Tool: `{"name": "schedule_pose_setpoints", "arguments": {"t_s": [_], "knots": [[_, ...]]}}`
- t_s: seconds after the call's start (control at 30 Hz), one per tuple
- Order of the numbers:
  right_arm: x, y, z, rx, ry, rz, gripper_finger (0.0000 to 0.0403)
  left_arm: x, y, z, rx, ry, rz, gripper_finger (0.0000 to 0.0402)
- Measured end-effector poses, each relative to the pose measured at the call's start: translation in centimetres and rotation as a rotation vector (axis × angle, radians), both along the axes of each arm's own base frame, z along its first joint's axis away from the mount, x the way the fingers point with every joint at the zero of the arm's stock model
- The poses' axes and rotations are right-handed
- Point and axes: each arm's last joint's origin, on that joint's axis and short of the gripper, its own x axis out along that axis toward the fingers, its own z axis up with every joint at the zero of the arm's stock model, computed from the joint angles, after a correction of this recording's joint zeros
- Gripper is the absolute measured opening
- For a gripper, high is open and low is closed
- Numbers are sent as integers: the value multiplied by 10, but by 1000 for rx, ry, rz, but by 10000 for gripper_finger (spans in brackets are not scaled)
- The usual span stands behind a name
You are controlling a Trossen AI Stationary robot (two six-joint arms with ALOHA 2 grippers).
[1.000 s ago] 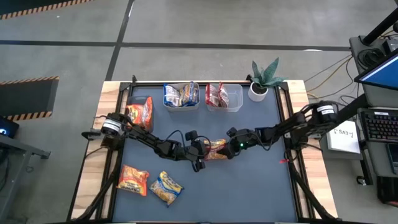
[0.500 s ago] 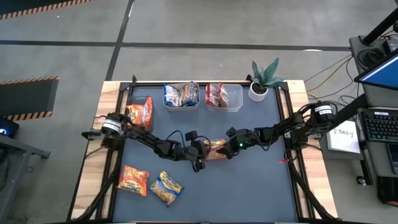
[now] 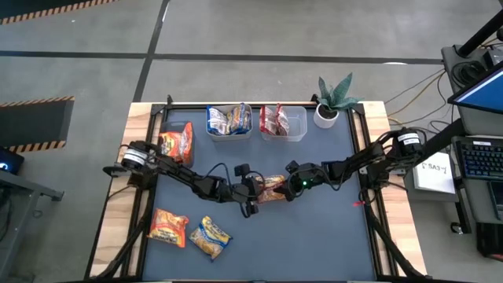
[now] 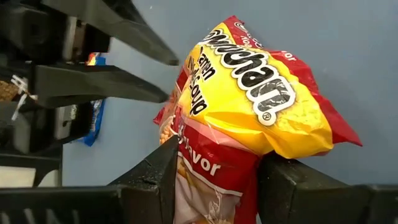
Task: Sort Maruchan noodles
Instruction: Put the red noodle pack into the transparent bin
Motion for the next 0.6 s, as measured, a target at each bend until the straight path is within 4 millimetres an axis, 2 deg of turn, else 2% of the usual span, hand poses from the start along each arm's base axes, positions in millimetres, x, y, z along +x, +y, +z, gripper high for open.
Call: {"name": "schedule_pose_setpoints", "arguments": {"t_s": [0.13,0.3,0.4,0.6], "knots": [[2,-1,3,-37,-35,-34,145,-6,0,27,53,-27,-2,87],[11,-2,15,-82,-142,-41,145,-24,-1,67,176,-30,23,87],[16,-2,23,-122,-202,-56,145,-40,-1,91,192,-65,2,87],[29,-4,44,-270,-317,-120,144,-84,6,120,153,-182,2,87]]}}
